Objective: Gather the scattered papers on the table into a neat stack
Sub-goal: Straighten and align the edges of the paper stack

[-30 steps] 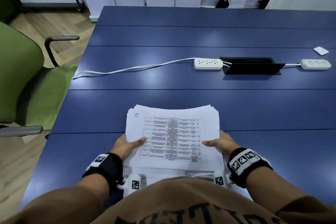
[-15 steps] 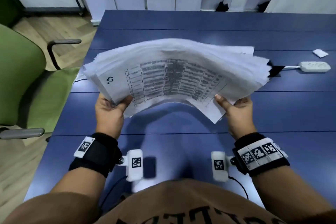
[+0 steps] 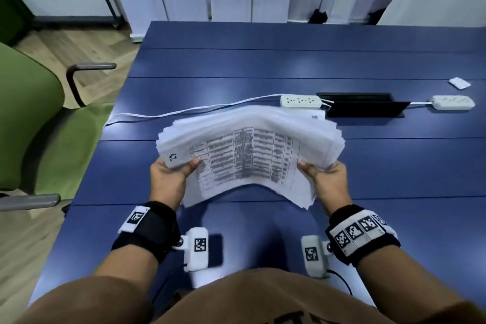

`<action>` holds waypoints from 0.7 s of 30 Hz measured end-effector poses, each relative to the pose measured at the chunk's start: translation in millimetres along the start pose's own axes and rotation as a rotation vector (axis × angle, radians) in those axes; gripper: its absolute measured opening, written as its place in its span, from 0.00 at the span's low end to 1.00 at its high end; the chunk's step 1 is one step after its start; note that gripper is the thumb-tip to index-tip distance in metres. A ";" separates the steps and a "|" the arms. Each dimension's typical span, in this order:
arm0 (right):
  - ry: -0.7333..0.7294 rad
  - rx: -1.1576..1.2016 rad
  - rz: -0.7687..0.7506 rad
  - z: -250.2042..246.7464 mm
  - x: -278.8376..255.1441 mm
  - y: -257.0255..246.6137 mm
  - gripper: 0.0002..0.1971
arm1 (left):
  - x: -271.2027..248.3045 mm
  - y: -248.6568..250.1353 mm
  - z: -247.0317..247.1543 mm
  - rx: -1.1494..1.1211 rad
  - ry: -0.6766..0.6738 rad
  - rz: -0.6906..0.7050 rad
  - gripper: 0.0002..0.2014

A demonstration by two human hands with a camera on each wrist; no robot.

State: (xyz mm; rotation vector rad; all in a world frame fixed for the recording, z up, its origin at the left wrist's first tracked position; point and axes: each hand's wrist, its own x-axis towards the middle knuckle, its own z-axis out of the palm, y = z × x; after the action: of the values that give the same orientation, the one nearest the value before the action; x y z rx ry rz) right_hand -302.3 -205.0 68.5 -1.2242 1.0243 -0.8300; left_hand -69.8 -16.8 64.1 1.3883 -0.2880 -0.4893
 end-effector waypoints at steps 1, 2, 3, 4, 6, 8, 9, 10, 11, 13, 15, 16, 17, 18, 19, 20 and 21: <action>0.006 0.019 -0.040 2.4 -3.5 -9.4 0.10 | 0.9 6.9 2.3 -0.009 0.010 0.048 0.14; -0.002 0.041 -0.085 4.3 -7.3 -19.5 0.08 | 1.7 13.3 2.9 -0.017 0.015 0.093 0.14; -0.010 0.069 -0.120 3.5 -9.8 -26.7 0.06 | 2.6 18.7 2.1 -0.024 0.018 0.136 0.14; -0.027 0.101 -0.141 1.4 -11.9 -31.4 0.08 | 3.3 22.2 0.3 -0.034 0.011 0.166 0.14; -0.056 0.101 -0.153 -3.7 -13.9 -30.6 0.11 | 4.4 20.9 -5.7 -0.036 -0.030 0.172 0.16; -0.104 0.040 -0.110 -10.3 -13.0 -16.1 0.13 | 3.1 8.0 -13.2 0.018 -0.084 0.109 0.18; -0.124 0.025 -0.053 -15.0 -9.8 -3.3 0.14 | 2.6 -2.1 -18.0 0.029 -0.105 0.045 0.21; -0.138 0.022 0.006 -18.8 -8.0 8.0 0.15 | 1.8 -12.0 -22.3 0.032 -0.121 -0.027 0.23; -0.141 0.013 0.060 -23.0 -6.0 19.6 0.16 | 1.4 -21.3 -25.6 0.023 -0.128 -0.097 0.25; -0.132 -0.023 0.110 -28.7 -3.6 37.3 0.18 | 2.4 -34.5 -28.9 -0.027 -0.122 -0.187 0.26; -0.125 -0.068 0.106 -29.1 -1.7 44.4 0.19 | 5.9 -37.9 -27.0 -0.045 -0.132 -0.198 0.23; -0.127 -0.081 0.091 -28.1 0.2 44.8 0.19 | 7.7 -35.6 -25.0 -0.038 -0.139 -0.176 0.21; -0.127 -0.069 0.086 -25.8 2.2 41.2 0.20 | 9.4 -30.8 -23.4 -0.031 -0.144 -0.150 0.19; -0.127 -0.031 0.083 -23.6 4.5 36.0 0.21 | 10.6 -23.6 -22.0 -0.024 -0.156 -0.122 0.18; -0.131 0.008 0.085 -22.6 7.7 29.1 0.22 | 13.3 -17.5 -21.8 -0.017 -0.171 -0.086 0.19; -0.141 0.033 0.072 -23.4 10.9 22.3 0.24 | 16.4 -12.2 -23.5 -0.019 -0.190 -0.052 0.20; -0.154 0.032 0.060 -25.5 13.4 15.4 0.25 | 19.6 -8.0 -26.4 -0.016 -0.210 -0.029 0.21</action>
State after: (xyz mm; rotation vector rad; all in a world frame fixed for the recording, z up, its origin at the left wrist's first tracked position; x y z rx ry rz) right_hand -322.1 -223.4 50.2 -1.2050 0.9150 -0.6925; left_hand -41.6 -4.4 50.0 1.3291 -0.4340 -0.6617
